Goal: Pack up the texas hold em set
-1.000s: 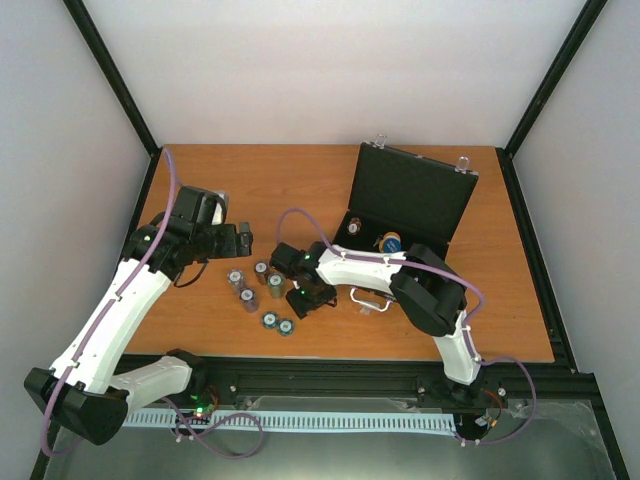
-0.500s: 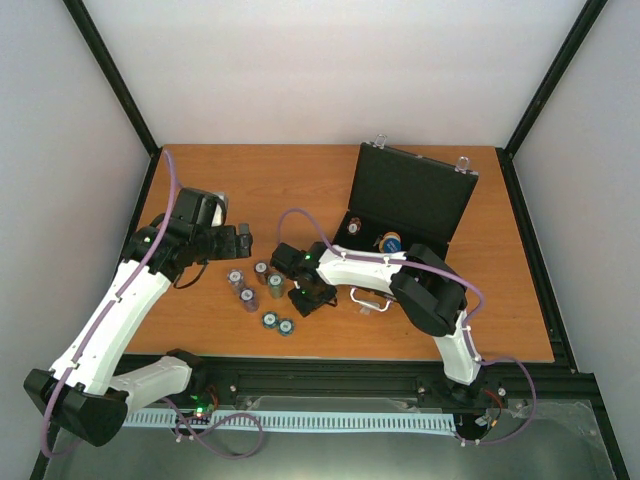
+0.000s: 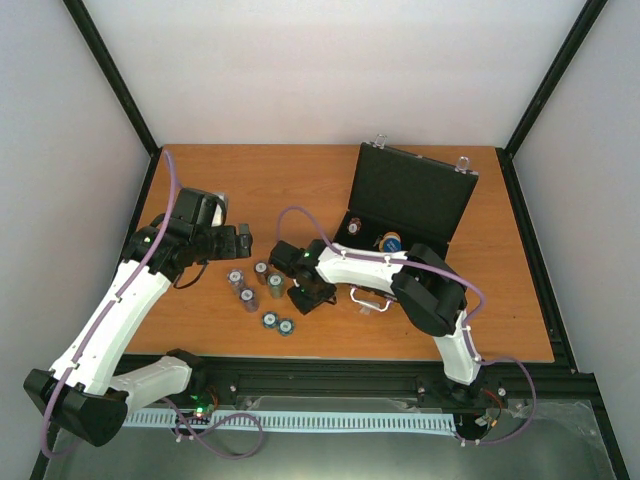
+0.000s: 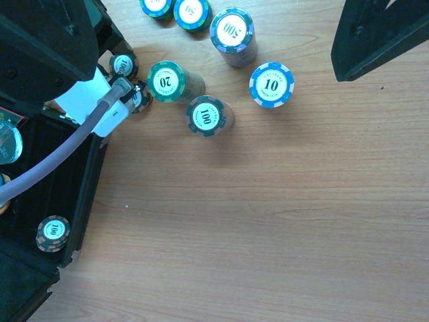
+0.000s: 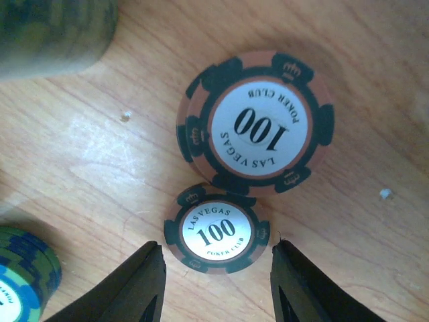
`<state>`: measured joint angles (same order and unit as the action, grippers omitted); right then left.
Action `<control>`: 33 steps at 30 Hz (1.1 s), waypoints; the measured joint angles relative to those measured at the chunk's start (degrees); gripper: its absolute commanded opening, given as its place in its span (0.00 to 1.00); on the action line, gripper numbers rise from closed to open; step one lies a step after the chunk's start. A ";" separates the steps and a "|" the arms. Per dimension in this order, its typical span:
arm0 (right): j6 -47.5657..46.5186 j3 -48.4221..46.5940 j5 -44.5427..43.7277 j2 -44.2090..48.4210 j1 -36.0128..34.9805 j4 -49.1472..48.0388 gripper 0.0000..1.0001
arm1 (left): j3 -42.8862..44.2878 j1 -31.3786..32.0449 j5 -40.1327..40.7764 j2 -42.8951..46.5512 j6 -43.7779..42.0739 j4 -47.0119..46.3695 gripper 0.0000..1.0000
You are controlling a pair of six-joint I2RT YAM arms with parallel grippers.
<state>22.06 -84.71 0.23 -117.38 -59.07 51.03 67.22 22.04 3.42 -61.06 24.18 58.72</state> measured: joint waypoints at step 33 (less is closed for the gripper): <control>-1.03 -1.99 -0.17 -2.14 1.95 -1.09 0.73 | -0.87 -0.02 0.22 0.00 -0.07 -0.26 0.98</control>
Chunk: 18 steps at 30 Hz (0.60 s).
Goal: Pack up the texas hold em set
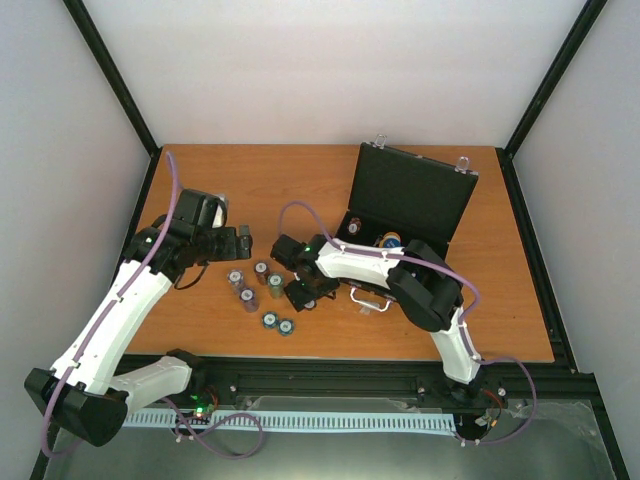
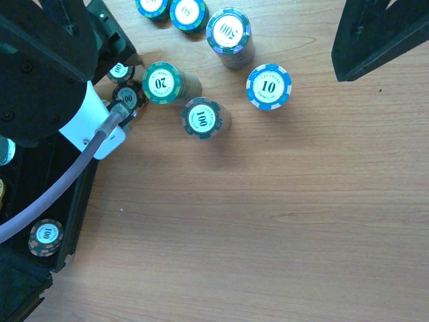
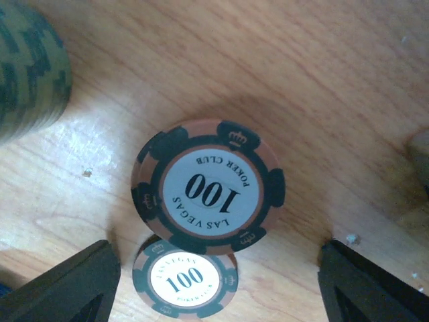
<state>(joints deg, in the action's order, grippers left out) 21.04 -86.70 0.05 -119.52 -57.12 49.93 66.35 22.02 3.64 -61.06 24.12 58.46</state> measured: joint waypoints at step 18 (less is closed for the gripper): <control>0.85 0.17 0.04 0.04 0.11 0.00 0.63 | -0.55 0.02 0.44 0.00 -0.42 -0.11 0.99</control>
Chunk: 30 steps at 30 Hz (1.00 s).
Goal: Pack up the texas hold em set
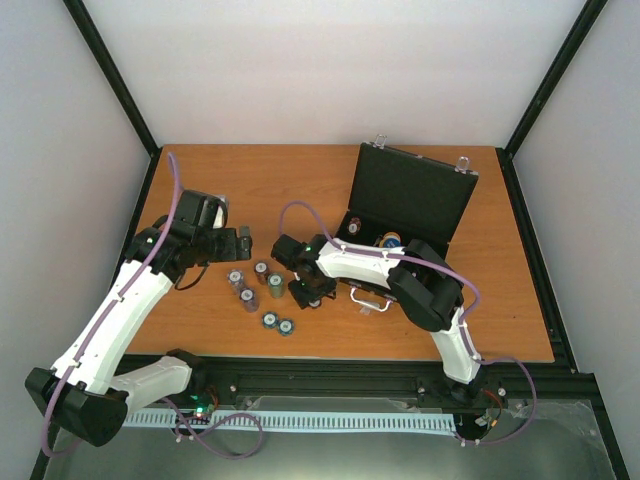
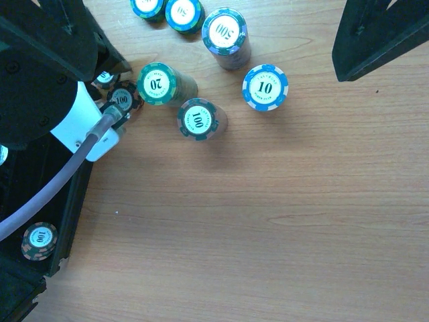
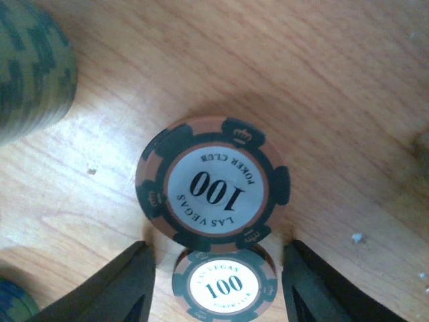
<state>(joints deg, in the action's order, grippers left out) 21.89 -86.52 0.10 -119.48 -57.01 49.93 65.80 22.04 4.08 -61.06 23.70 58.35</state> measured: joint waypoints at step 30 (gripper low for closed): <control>-0.20 1.62 1.09 1.16 0.00 1.27 0.48 | -0.44 -0.02 0.00 -2.21 -0.35 -0.76 0.99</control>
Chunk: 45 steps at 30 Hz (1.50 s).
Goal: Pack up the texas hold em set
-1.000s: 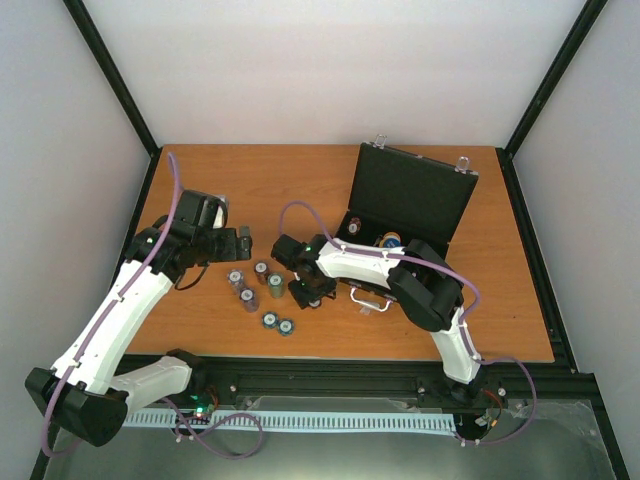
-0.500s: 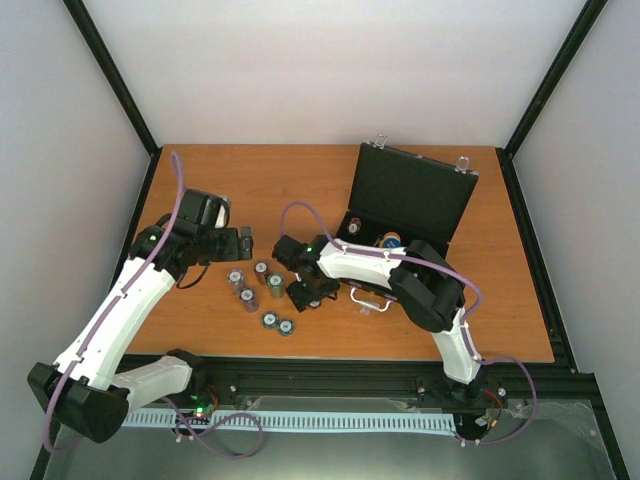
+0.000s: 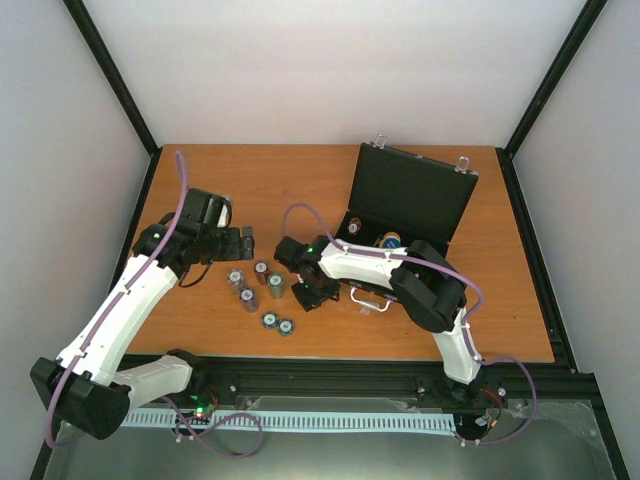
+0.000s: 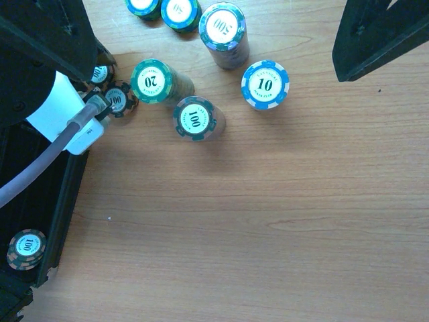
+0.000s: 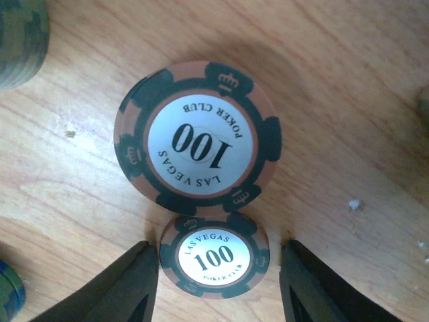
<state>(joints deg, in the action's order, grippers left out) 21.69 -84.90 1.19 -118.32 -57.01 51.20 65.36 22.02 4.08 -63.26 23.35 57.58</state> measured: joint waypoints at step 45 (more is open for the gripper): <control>0.13 -0.68 1.16 0.87 -2.49 2.03 0.67 | -1.25 0.00 -0.02 0.55 -0.04 -0.20 0.99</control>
<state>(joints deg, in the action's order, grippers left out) 21.82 -85.58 2.35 -117.45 -59.51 53.23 64.12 22.02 4.05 -62.72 23.31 57.39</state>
